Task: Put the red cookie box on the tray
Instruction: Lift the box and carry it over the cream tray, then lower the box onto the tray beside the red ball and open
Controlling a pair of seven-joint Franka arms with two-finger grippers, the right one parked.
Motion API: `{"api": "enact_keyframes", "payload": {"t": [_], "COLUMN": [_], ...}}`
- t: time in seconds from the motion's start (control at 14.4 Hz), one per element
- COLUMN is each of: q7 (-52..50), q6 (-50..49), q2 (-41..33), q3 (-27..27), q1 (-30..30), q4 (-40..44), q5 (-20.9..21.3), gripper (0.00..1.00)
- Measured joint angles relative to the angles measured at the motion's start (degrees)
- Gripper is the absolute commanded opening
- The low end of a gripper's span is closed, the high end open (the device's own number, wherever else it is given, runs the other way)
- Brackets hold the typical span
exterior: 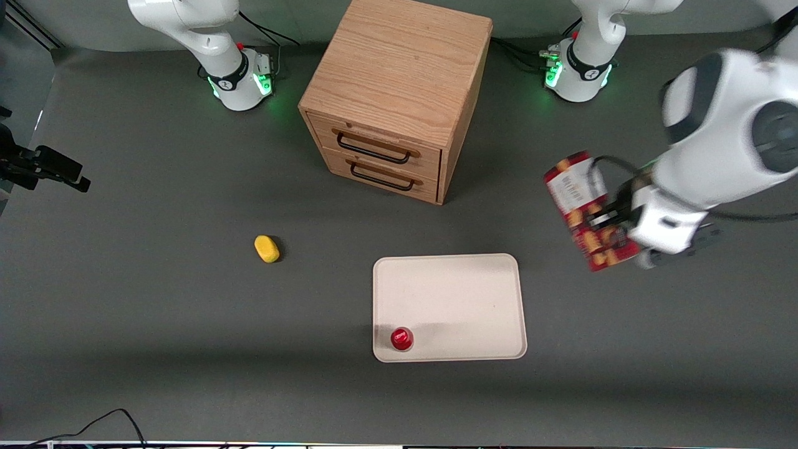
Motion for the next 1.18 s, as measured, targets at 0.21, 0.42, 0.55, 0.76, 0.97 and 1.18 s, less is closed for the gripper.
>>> {"api": "enact_keyframes", "payload": {"t": [0.21, 0.42, 0.55, 0.76, 0.97, 1.18], "q7": [-11.4, -14.4, -14.5, -14.5, -14.5, -14.5], "q6": [9.0, 17.2, 22.7, 26.5, 28.8, 32.9], "q2": [8.7, 17.0, 21.1, 25.0, 26.7, 27.4], "q3": [-3.2, -5.0, -5.1, -5.3, -5.6, -5.8], "q1": [-2.5, -3.1, -3.1, -3.1, -3.4, -3.6], "q4": [2.8, 6.3, 7.2, 7.5, 7.3, 5.5], "q5": [4.3, 8.2, 9.1, 11.4, 12.0, 13.9], "gripper": [0.0, 0.0, 0.0, 0.0, 0.0, 0.0]}}
